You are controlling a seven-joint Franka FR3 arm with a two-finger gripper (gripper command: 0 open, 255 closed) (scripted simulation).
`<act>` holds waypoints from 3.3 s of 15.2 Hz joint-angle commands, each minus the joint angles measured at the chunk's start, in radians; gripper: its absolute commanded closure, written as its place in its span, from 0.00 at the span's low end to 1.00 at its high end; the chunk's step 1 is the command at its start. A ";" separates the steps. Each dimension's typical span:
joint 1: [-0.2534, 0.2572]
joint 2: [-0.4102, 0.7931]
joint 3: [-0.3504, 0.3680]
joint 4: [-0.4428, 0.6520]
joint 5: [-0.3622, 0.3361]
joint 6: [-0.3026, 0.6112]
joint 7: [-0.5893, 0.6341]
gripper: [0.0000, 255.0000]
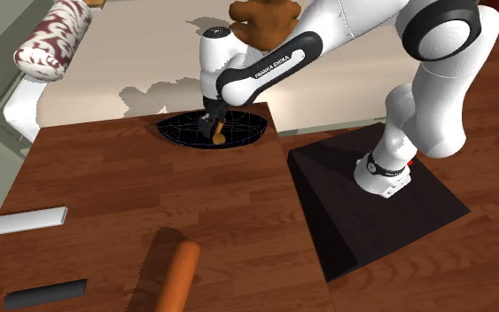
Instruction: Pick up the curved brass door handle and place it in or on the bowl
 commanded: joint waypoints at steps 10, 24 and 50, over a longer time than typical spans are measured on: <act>0.027 0.072 -0.003 -0.127 0.083 0.345 0.251 0.00; 0.028 0.072 -0.003 -0.127 0.083 0.345 0.251 1.00; 0.473 0.129 -0.418 -0.333 -0.409 0.776 0.788 1.00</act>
